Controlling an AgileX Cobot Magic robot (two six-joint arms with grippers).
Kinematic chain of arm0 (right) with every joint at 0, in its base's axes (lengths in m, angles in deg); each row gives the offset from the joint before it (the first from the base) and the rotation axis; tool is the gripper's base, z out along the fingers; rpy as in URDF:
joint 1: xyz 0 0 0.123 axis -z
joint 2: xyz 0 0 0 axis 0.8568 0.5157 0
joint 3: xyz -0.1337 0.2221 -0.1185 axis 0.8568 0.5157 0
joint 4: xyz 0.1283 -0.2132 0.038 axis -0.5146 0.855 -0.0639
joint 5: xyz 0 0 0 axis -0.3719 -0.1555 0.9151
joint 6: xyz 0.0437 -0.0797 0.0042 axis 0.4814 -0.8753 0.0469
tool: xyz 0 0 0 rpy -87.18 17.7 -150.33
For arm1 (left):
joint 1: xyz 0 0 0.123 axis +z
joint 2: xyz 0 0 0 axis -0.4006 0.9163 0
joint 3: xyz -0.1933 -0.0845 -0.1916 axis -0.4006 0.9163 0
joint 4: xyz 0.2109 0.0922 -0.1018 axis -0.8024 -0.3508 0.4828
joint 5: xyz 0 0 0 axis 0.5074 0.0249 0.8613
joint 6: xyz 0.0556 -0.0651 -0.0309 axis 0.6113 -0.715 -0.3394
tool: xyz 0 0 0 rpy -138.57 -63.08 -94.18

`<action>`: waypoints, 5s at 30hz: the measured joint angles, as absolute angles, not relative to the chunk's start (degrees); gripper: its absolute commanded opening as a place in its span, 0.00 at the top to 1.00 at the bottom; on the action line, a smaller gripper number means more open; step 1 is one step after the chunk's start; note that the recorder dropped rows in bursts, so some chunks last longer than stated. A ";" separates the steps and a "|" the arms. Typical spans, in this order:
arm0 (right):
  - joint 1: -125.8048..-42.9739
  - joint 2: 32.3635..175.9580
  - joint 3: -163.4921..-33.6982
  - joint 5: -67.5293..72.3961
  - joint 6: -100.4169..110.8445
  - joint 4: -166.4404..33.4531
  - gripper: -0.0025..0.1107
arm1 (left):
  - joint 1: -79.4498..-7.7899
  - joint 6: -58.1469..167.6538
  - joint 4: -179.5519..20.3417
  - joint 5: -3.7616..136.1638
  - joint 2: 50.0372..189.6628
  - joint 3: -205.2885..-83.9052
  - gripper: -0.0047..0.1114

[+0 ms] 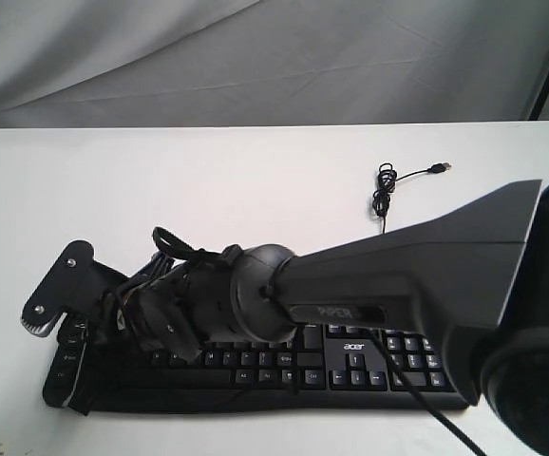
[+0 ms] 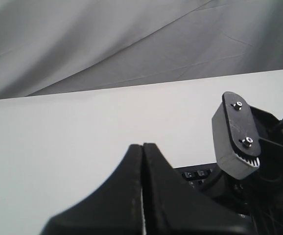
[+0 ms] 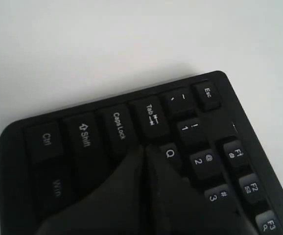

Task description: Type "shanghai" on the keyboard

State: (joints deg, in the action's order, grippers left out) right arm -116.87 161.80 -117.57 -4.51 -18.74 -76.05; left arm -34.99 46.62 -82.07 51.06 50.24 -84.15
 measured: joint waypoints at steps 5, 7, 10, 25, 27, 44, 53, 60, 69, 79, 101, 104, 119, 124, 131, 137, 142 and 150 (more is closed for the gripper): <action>-116.95 161.80 -117.70 -4.51 -18.74 -76.05 0.98 | -34.99 46.62 -82.07 51.06 50.24 -84.15 0.96; -116.95 161.67 -117.70 -4.70 -18.74 -76.05 0.98 | -34.99 46.62 -82.07 51.06 50.24 -84.15 0.96; -116.95 160.18 -117.70 -6.97 -18.83 -75.27 0.98 | -34.99 46.62 -82.07 51.06 50.24 -84.15 0.96; -112.61 144.00 -91.99 -0.65 -18.11 -76.84 0.98 | -34.99 46.62 -82.07 51.06 50.24 -84.15 0.96; -112.61 144.10 -91.45 0.02 -18.11 -76.95 0.98 | -34.99 46.62 -82.07 51.06 50.24 -84.15 0.96; -112.89 145.51 -91.39 2.82 -18.37 -76.74 0.98 | -34.99 46.62 -82.07 51.06 50.24 -84.15 0.96; -113.23 147.44 -91.39 4.65 -18.98 -76.59 0.98 | -34.99 46.62 -82.07 51.06 50.24 -84.15 0.96; -113.23 147.45 -91.39 4.93 -19.15 -76.59 0.98 | -34.99 46.62 -82.07 51.06 50.24 -84.15 0.96; -113.57 150.96 -103.25 -3.68 -19.30 -76.49 0.98 | -34.99 46.62 -82.07 51.06 50.24 -84.15 0.96; -113.57 151.59 -103.39 -4.54 -20.51 -75.28 0.98 | -34.99 46.62 -82.07 51.06 50.24 -84.15 0.96; -113.08 152.71 -103.39 -4.29 -21.58 -74.87 0.98 | -34.99 46.62 -82.07 51.06 50.24 -84.15 0.96; -113.08 152.71 -103.39 -4.29 -21.58 -74.87 0.98 | -34.99 46.62 -82.07 51.06 50.24 -84.15 0.96; -111.37 148.56 -99.62 -5.80 -20.55 -75.60 0.98 | -34.99 46.62 -82.07 51.06 50.24 -84.15 0.96; -111.14 148.56 -98.50 -4.24 -20.55 -75.82 0.98 | -34.99 46.62 -82.07 51.06 50.24 -84.15 0.96; -111.14 148.56 -98.50 -2.75 -20.55 -75.94 0.98 | -34.99 46.62 -82.07 51.06 50.24 -84.15 0.96; -111.14 149.78 -98.50 -1.55 -20.55 -76.31 0.98 | -34.99 46.62 -82.07 51.06 50.24 -84.15 0.96; -111.14 150.03 -98.50 -1.21 -20.55 -76.44 0.98 | -34.99 46.62 -82.07 51.06 50.24 -84.15 0.96; -111.14 150.03 -98.50 -1.08 -20.55 -76.44 0.98 | -34.99 46.62 -82.07 51.06 50.24 -84.15 0.96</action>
